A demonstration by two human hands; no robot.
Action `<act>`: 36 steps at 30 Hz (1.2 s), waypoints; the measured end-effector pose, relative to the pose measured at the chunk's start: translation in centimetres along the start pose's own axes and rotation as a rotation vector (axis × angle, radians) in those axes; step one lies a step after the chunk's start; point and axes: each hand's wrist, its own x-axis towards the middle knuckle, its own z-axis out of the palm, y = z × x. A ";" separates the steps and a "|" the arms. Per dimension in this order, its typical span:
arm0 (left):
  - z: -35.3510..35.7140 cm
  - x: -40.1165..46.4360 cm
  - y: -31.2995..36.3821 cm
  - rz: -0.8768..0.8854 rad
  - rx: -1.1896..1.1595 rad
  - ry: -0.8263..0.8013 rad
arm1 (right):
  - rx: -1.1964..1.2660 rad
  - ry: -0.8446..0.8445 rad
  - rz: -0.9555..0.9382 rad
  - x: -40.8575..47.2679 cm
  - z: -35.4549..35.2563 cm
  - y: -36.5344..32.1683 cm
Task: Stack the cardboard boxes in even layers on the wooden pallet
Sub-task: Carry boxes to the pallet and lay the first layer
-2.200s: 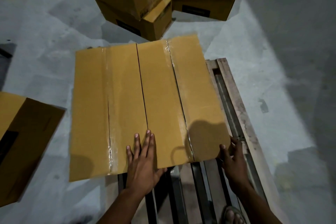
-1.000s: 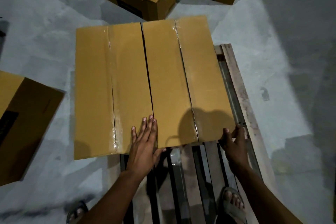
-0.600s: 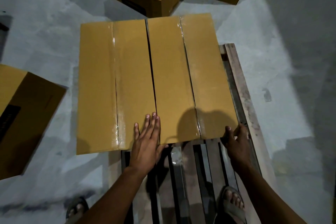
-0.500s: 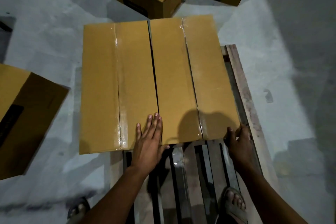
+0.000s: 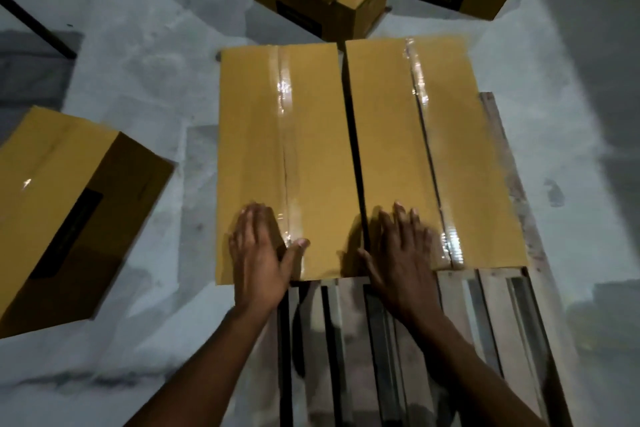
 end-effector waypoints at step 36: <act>-1.0 3.9 -7.3 -0.297 -0.229 -0.137 | -0.226 0.006 0.051 3.9 5.4 -3.4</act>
